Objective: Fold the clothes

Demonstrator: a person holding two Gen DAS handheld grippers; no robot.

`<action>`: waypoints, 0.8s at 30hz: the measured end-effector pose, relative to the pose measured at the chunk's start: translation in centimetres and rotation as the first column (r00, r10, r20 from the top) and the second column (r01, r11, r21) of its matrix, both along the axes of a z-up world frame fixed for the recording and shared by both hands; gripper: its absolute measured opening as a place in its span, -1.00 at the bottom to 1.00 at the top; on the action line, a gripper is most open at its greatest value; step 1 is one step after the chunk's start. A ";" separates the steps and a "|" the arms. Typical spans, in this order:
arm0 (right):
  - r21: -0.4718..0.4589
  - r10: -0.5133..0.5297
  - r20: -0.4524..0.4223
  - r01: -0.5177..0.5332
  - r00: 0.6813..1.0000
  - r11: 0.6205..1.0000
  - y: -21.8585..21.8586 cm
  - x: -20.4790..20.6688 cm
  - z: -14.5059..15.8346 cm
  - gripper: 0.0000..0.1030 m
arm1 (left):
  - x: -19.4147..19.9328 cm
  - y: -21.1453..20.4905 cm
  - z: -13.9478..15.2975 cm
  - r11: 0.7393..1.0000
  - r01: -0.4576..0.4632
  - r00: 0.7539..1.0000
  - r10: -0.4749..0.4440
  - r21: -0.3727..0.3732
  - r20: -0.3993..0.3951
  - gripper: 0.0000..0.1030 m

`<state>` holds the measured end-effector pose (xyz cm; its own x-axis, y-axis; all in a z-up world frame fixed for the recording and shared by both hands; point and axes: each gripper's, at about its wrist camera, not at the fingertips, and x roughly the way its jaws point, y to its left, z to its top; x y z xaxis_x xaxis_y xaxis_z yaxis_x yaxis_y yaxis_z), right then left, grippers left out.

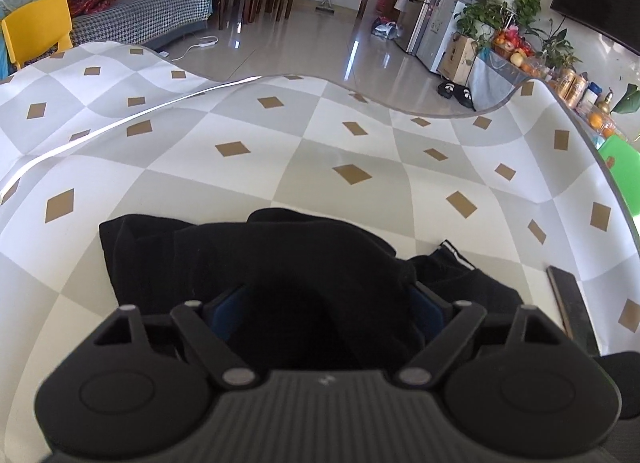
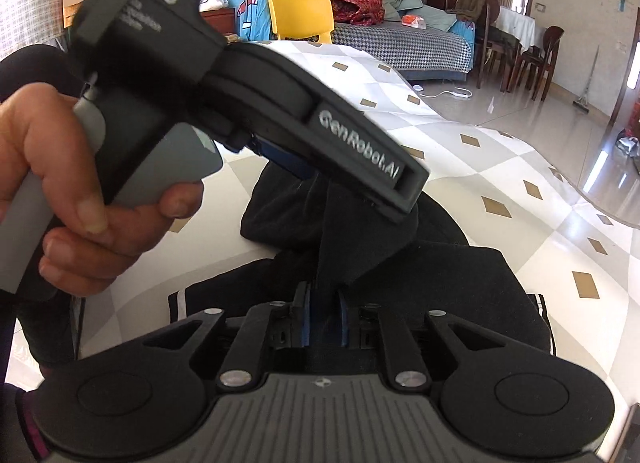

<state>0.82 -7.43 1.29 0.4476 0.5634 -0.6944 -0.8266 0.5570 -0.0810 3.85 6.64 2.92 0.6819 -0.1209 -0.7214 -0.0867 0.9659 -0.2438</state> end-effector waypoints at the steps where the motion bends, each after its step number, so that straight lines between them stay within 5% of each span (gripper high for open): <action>1: -0.006 0.002 0.000 -0.002 1.000 1.000 -0.1 0.0 0.1 -0.60 | 0.1 0.0 -0.4 1.000 -0.005 1.000 0.005 0.001 -0.013 0.35; 5: -0.010 -0.021 -0.020 0.021 1.000 1.000 -0.8 0.4 0.5 -0.42 | 0.4 0.1 -2.0 1.000 -0.025 0.998 0.025 0.003 -0.064 0.04; 15: 0.083 -0.210 -0.072 0.215 0.975 0.973 -5.0 3.2 2.8 -0.34 | 0.9 0.5 -3.3 0.997 -0.073 0.990 0.075 0.023 -0.123 -0.04; 24: 0.138 -0.489 -0.202 0.519 0.848 0.843 -8.8 7.7 2.6 -0.27 | 0.9 -0.5 -4.3 0.995 -0.059 0.987 0.070 0.080 -0.146 -0.04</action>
<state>8.52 -16.20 3.92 0.6012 0.4102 -0.6858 -0.4202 0.8923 0.1652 4.78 6.18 -1.39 0.5710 -0.0221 -0.8206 -0.1789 0.9723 -0.1507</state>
